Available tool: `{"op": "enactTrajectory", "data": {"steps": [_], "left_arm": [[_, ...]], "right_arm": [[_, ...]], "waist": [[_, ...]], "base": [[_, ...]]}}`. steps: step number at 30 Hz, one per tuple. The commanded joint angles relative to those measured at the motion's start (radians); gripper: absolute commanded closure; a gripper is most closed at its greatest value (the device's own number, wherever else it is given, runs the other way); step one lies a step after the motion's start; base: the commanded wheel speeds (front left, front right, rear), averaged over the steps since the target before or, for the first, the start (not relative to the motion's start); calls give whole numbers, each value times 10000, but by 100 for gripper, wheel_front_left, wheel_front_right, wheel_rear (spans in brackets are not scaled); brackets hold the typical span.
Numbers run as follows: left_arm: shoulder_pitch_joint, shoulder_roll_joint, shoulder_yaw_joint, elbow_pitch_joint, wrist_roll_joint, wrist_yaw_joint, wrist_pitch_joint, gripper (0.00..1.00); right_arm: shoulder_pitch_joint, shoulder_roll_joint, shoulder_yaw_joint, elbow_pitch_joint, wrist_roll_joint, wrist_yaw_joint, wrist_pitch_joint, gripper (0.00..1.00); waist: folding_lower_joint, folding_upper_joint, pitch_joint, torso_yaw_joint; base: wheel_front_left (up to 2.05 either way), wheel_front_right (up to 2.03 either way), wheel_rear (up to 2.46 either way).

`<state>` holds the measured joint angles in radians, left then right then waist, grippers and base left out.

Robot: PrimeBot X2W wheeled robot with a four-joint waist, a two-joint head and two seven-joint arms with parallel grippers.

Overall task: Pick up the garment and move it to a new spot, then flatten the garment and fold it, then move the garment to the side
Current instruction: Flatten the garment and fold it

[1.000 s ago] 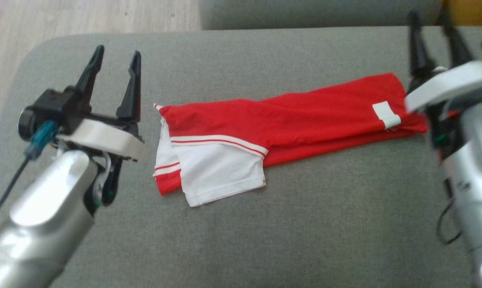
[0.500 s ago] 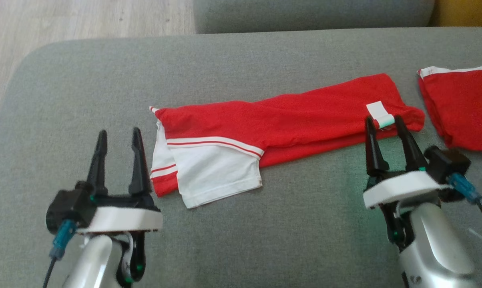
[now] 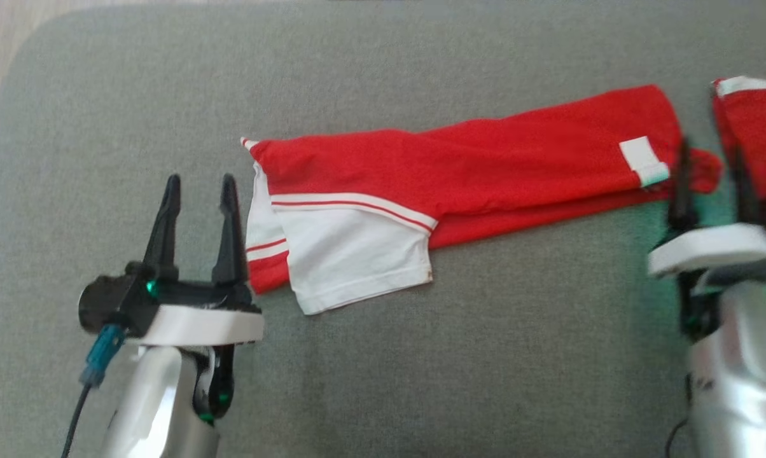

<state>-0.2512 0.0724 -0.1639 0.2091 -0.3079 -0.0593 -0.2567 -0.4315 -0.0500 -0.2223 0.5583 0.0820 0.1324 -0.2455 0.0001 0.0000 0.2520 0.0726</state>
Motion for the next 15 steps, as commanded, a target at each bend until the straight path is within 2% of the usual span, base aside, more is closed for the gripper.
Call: {"op": "enactTrajectory", "data": {"steps": [1,4,9,15], "left_arm": [[-364,2,373,-216,139,-89,-51,0],[-507,-94,413,-123,246,-240,-51,0],[-652,-163,484,-32,341,-380,-51,0],[-785,-202,638,75,440,-504,-51,0]], "right_arm": [[-638,-4,-358,21,-242,-17,6,0],[-1153,-4,-1378,672,-868,-17,16,0],[-1668,-4,-2131,1903,-1448,-17,360,0],[-2194,-3,-1896,3796,-1559,-17,672,0]], "waist": [[-1,0,334,187],[-1,0,610,323],[-1,0,827,461],[-1,0,880,507]], "base": [[0,0,0],[0,0,0],[0,0,0],[0,0,0]]}}
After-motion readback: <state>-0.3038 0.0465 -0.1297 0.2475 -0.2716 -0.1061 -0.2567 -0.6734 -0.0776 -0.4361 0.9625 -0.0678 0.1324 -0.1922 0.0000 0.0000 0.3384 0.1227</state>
